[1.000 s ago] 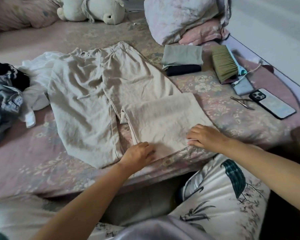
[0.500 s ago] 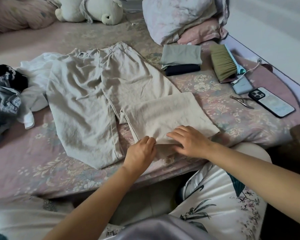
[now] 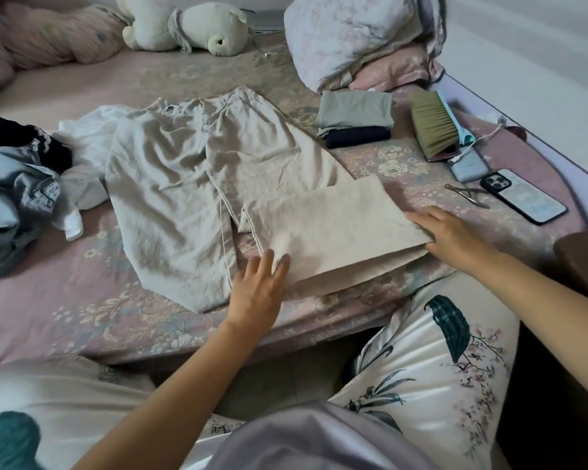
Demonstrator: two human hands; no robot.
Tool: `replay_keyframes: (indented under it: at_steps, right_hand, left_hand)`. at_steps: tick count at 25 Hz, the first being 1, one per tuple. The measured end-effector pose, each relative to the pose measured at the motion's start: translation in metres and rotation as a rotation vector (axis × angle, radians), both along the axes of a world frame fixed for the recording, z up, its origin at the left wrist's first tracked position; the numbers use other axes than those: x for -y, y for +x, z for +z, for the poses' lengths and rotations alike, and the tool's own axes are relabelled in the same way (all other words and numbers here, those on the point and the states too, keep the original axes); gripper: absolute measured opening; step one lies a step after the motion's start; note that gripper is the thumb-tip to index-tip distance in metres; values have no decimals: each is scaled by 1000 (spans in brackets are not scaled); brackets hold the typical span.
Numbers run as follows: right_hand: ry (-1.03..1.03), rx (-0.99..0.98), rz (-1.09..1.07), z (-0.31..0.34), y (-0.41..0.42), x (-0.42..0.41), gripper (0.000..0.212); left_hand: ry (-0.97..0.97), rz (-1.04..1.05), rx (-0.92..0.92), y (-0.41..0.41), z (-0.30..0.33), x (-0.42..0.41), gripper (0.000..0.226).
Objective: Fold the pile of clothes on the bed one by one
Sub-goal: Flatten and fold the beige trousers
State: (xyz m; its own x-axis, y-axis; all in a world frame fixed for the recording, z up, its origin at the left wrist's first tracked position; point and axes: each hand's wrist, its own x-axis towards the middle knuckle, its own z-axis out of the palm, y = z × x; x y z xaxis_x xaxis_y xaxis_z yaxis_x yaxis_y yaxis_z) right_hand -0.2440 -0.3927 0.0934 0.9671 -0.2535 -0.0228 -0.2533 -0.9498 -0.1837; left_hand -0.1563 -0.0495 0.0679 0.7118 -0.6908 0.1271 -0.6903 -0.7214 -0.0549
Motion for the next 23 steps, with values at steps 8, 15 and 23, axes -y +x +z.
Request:
replay_keyframes:
  at_steps: [8,15,23]
  right_hand:
    - [-306,21,423,49,-67,24,104]
    - [-134,-4,394,59,-106,11,91]
    - [-180,-443,216,71,-95,7,54]
  left_hand:
    - [323,-61,-95,-90,47,-11,62]
    - [47,-171,-163,-123,53,-26,72]
    - [-47,-229,-364,-116,39,-31,32]
